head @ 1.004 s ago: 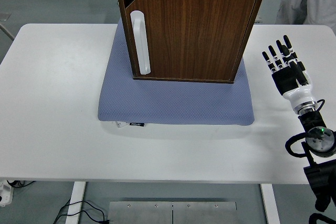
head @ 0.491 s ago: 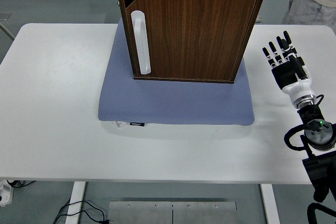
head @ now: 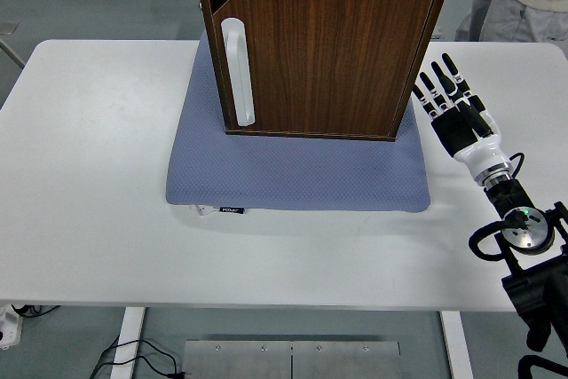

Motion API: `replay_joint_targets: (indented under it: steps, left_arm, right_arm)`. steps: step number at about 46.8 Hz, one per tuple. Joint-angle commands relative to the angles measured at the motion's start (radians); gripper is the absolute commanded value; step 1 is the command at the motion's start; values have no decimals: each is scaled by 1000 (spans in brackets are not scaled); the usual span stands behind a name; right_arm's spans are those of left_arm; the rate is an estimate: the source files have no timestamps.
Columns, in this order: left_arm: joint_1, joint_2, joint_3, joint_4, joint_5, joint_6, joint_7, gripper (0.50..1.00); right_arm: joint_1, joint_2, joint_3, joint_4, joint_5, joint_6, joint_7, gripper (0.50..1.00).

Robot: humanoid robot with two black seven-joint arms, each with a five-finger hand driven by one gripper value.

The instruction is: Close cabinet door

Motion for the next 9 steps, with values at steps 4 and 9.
replay_joint_targets:
  steps: [4, 9]
  left_arm:
    - [0, 0, 0, 0, 0, 0, 0, 1000]
    - [0, 0, 0, 0, 0, -1, 0, 1000]
  right_arm:
    - [1, 0, 0, -2, -5, 1, 0, 1000]
    - [1, 0, 2, -2, -5, 1, 0, 1000]
